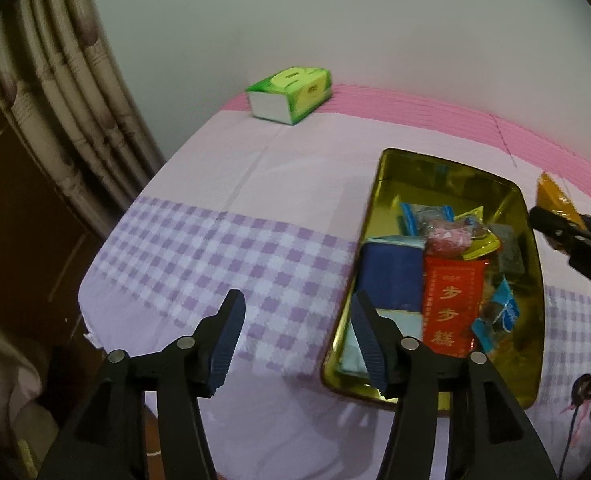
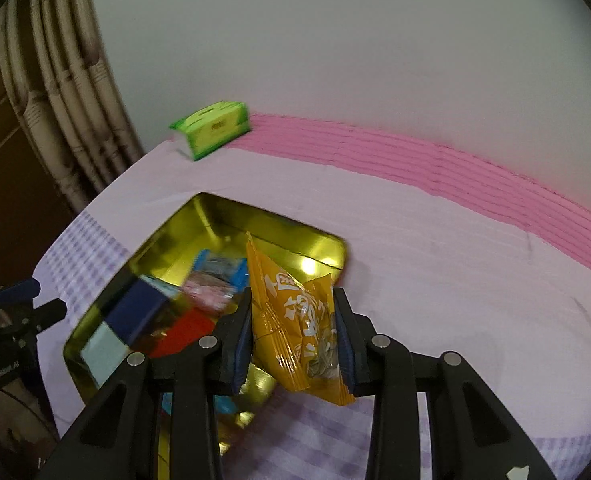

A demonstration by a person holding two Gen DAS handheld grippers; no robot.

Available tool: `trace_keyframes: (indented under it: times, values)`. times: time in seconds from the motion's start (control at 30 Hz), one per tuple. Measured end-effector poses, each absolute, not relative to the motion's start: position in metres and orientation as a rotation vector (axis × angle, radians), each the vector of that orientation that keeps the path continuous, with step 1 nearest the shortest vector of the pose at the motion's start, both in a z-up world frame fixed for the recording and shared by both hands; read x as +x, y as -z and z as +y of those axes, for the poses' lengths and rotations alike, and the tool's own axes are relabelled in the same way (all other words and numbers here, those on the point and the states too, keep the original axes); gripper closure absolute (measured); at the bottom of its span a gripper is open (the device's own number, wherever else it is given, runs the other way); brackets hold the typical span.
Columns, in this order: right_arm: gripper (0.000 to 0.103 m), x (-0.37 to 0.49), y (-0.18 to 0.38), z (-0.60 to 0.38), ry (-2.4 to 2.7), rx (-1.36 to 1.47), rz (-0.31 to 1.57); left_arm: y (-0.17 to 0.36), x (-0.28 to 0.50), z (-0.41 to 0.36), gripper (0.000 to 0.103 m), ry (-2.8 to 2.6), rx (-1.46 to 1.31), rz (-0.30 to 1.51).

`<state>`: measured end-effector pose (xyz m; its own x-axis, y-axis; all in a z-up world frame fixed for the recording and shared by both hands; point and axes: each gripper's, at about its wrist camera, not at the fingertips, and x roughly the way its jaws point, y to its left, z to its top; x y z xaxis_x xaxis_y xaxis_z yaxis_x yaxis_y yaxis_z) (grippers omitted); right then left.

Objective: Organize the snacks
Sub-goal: 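Carry the orange-yellow bag into the tin and open the right tool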

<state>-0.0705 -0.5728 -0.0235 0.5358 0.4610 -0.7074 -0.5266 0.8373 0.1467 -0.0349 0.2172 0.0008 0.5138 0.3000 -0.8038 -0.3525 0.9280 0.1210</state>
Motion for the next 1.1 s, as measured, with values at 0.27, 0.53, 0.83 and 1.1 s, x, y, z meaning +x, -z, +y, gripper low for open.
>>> trace_keyframes:
  times: [0.27,0.53,0.83,1.1]
  values:
    - [0.07,-0.066,0.037,-0.533,-0.609,-0.145,0.846,0.0,-0.041,0.229,0.047,-0.42,-0.096,0.967]
    - [0.068,-0.062,0.05,-0.519,-0.593,-0.159,0.882,0.002,-0.042,0.227,0.047,-0.4,-0.082,0.977]
    - [0.054,-0.072,0.041,-0.519,-0.58,-0.175,0.853,0.0,-0.045,0.215,0.047,-0.372,-0.036,0.973]
    - [0.026,-0.107,0.025,-0.542,-0.572,-0.111,0.861,-0.001,-0.046,0.202,0.047,-0.345,0.001,0.983]
